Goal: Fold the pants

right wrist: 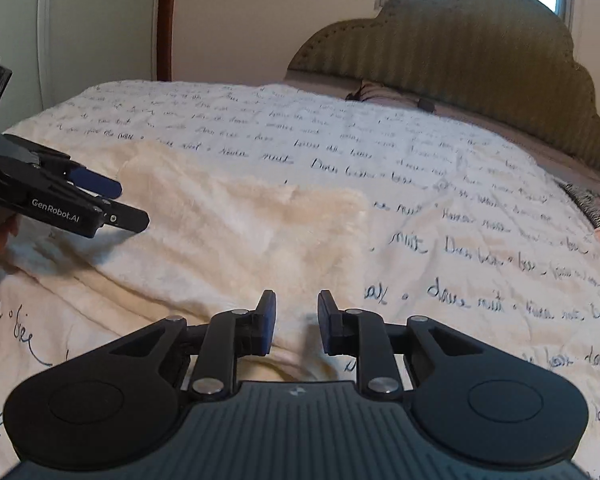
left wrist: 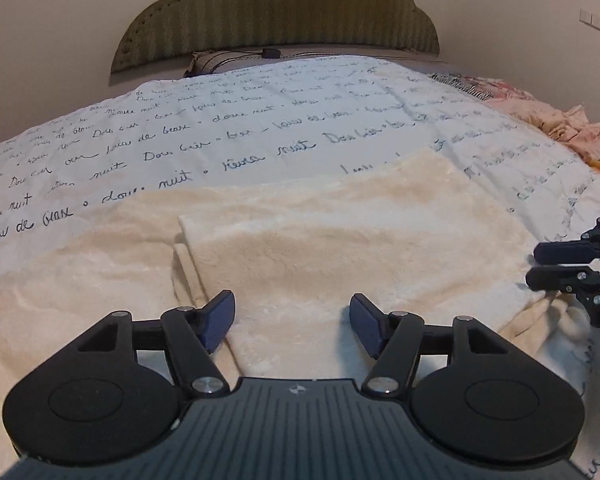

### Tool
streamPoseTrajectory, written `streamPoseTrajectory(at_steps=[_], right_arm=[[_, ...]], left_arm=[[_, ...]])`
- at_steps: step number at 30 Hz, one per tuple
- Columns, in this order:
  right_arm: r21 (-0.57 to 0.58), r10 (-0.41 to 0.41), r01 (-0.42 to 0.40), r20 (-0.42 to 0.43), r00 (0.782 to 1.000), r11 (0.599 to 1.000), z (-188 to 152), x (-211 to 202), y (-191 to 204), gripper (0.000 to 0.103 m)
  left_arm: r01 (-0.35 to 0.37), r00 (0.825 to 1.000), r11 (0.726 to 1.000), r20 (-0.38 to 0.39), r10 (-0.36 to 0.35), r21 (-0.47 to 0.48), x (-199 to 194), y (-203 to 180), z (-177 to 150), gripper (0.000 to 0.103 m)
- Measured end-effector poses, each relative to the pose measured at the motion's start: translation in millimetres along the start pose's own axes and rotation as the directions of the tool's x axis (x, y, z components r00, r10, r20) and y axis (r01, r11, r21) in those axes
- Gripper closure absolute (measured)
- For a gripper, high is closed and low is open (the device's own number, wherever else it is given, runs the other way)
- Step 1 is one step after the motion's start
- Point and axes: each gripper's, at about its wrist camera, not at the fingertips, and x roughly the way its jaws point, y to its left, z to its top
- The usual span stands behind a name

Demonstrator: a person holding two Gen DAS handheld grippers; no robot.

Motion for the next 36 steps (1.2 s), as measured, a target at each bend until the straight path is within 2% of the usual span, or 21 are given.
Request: streamPoseTrajectory(at_steps=[1,2,4,7,10,11,13,16,17,18,20,23,26,28,32,34,36], right_arm=[[-0.023,0.003,-0.004,-0.042,0.999,1.0,-3.8,7.2,1.8,0.081],[-0.042,-0.008,0.006,-0.048,0.999,0.999,-6.8,9.7,5.8,0.081],[-0.033,-0.022,0.021,-0.013,1.0,0.999,-3.4,4.5,10.6,0.081],[0.022,0.024,-0.025,0.08,0.997,0.999,7.0,-1.7,15.1,0.081],[0.03,0.024,-0.027,0.101,0.995,0.999,18.3,9.8,23.0,0.08],[0.027,0.028,-0.031,0.102,0.994,0.999,21.9,14.5,24.5,0.08],[0.018,0.04,-0.042,0.097,0.995,0.999,31.0,27.0,25.2,0.08],[-0.012,0.034,-0.033,0.052,0.998,0.999,47.0,47.2,17.7,0.077],[-0.024,0.037,-0.037,0.018,0.999,0.999,50.2,56.9,14.1,0.067],[-0.031,0.007,-0.007,-0.011,1.0,0.999,51.5,67.1,10.4,0.059],[-0.056,-0.056,0.053,-0.046,0.997,0.997,50.1,76.0,7.9,0.058],[0.018,0.013,-0.014,0.016,1.0,1.0,43.8,58.8,0.4,0.058],[0.115,-0.005,-0.003,0.067,0.998,0.993,34.3,47.8,-11.9,0.058],[0.17,-0.022,0.012,0.057,0.998,0.985,26.5,47.1,-24.5,0.058],[0.265,0.009,-0.018,0.033,0.999,0.964,10.2,47.5,-48.5,0.058],[0.283,0.033,-0.041,0.031,0.999,0.958,3.6,46.5,-52.7,0.058],[0.258,0.023,-0.028,0.022,1.0,0.966,-0.7,46.2,-50.3,0.052]], left_arm=[[-0.005,1.0,1.0,0.015,0.004,0.003,-4.2,-1.1,-1.4,0.037],[0.006,1.0,1.0,0.031,-0.005,-0.004,-9.6,-0.7,-1.9,0.036],[0.031,0.998,0.999,0.05,-0.029,-0.031,-17.3,4.2,-2.2,0.035],[0.003,0.997,0.996,0.073,0.003,-0.088,-19.9,13.9,2.0,0.035],[0.017,0.996,0.99,0.087,-0.005,-0.137,-14.1,25.3,17.9,0.034],[0.033,0.997,0.988,0.078,-0.021,-0.151,-7.6,29.0,24.7,0.029],[0.042,0.999,0.984,0.028,-0.038,-0.172,10.5,34.0,35.2,0.028],[0.007,0.999,0.981,-0.047,-0.016,-0.195,34.7,38.0,38.4,0.028],[-0.001,0.999,0.981,-0.038,-0.006,-0.195,34.2,37.4,36.8,0.028],[-0.006,1.0,0.982,-0.027,0.001,-0.187,31.3,35.2,35.9,0.028],[-0.012,1.0,0.988,-0.015,0.009,-0.153,26.2,30.0,33.2,0.028],[-0.028,1.0,0.992,-0.016,0.026,-0.122,24.6,25.9,31.5,0.027],[-0.035,0.999,0.992,-0.021,0.032,-0.123,24.0,25.3,33.4,0.028],[-0.042,0.999,0.993,-0.02,0.04,-0.113,23.0,23.1,35.4,0.028],[-0.066,0.998,0.994,-0.011,0.065,-0.09,21.5,18.0,39.3,0.028],[-0.078,0.997,0.994,-0.008,0.078,-0.081,21.7,14.6,42.1,0.028],[-0.091,0.996,0.994,-0.004,0.091,-0.067,21.4,9.9,45.2,0.028]])
